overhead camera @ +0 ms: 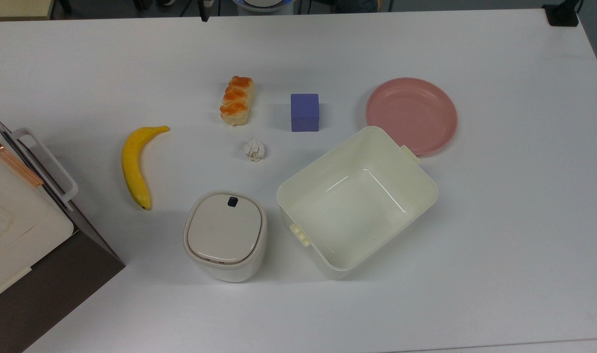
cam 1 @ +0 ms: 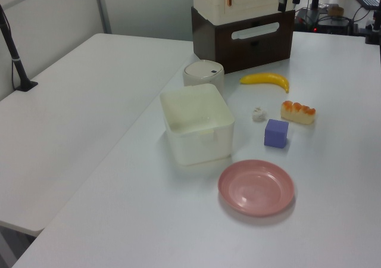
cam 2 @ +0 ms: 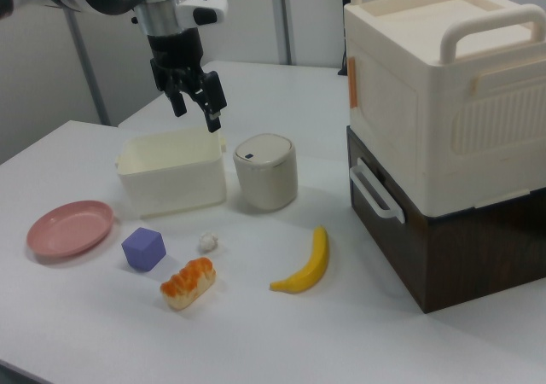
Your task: Open the trash can
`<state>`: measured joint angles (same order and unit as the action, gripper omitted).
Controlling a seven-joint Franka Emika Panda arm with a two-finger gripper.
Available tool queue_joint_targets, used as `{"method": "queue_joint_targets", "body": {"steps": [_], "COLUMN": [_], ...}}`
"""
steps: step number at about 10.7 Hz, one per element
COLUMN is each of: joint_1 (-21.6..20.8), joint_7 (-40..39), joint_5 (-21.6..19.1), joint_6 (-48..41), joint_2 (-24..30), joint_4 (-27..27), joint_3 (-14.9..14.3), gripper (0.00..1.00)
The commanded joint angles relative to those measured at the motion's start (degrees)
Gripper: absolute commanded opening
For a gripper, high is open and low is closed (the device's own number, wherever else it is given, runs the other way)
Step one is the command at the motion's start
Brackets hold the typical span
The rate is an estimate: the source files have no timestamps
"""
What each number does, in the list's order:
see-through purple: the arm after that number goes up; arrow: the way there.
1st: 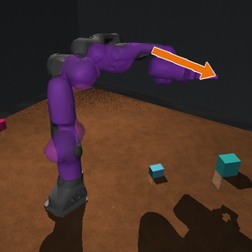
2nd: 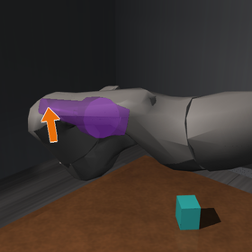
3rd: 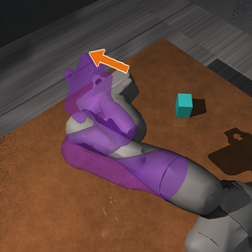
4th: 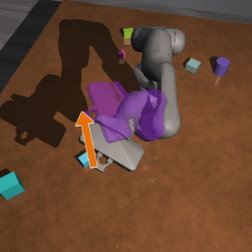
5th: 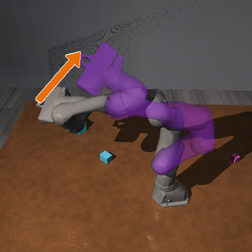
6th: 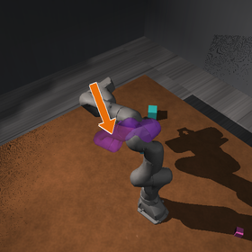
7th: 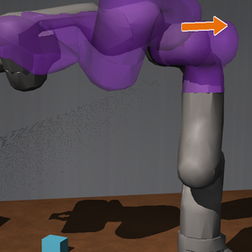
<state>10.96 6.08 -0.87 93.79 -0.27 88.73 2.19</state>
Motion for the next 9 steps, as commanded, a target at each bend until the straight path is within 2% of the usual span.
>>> {"method": "queue_joint_targets", "body": {"steps": [1,3,5,9], "joint_1": [-0.8,-0.9,-2.1,-2.2], "joint_7": [-0.5,-0.2,0.0,-0.5], "joint_5": [2.0,2.4,5.0,5.5], "joint_6": [-1.4,-1.3,-1.5,-1.4], "joint_2": [0.6,0.6,0.5,0.5], "joint_4": [0.2,0.5,0.7,0.6], "joint_3": [-0.1,-0.1,0.0,-0.1], "gripper": [1.00,1.00,1.00,1.00]}}
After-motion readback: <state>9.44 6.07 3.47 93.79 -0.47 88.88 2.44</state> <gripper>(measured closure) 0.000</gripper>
